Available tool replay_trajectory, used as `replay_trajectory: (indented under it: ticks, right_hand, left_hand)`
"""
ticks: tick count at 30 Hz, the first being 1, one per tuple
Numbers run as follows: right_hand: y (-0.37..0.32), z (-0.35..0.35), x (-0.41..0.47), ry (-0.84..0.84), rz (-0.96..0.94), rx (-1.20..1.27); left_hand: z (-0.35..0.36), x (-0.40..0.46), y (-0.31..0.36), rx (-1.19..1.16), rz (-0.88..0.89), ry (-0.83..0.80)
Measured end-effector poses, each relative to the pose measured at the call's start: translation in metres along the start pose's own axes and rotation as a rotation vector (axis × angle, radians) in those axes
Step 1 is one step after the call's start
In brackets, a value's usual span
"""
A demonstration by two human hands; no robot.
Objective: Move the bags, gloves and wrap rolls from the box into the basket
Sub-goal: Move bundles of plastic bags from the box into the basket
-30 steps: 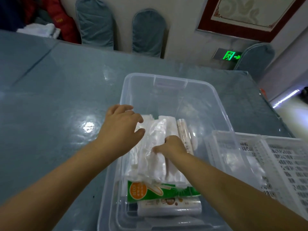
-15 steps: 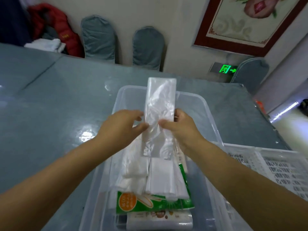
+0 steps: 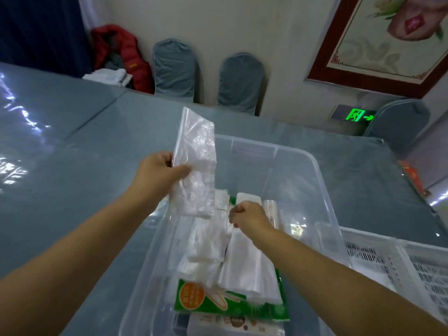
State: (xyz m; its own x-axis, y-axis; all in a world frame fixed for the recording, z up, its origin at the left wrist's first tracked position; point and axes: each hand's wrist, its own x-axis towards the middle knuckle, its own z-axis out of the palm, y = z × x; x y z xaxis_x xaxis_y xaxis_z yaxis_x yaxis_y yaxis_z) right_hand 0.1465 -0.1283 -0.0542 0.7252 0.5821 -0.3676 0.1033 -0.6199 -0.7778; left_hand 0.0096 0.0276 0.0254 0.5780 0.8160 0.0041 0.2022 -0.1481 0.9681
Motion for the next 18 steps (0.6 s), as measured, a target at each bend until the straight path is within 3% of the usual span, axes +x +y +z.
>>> replay_trajectory:
  ticks: [5,8,11,16,18]
  right_hand:
    - [0.013,0.037,0.004,0.03,0.083,-0.486]
    - [0.007,0.048,0.004,0.045,0.121,-0.576]
    - [0.002,0.049,0.002,0.021,0.168,-0.543]
    - [-0.005,0.043,-0.011,-0.063,0.185,-0.216]
    - [0.002,0.045,-0.023,-0.065,0.182,-0.204]
  left_hand:
    - [-0.013,-0.003,-0.012,-0.1,-0.039,0.042]
    - [-0.015,-0.004,-0.017,-0.094,-0.045,0.048]
    - [-0.015,-0.003,-0.022,-0.112,-0.062,0.037]
    - [-0.016,0.0,-0.023,-0.08,-0.055,0.012]
    - [-0.016,0.002,-0.025,-0.052,-0.06,0.004]
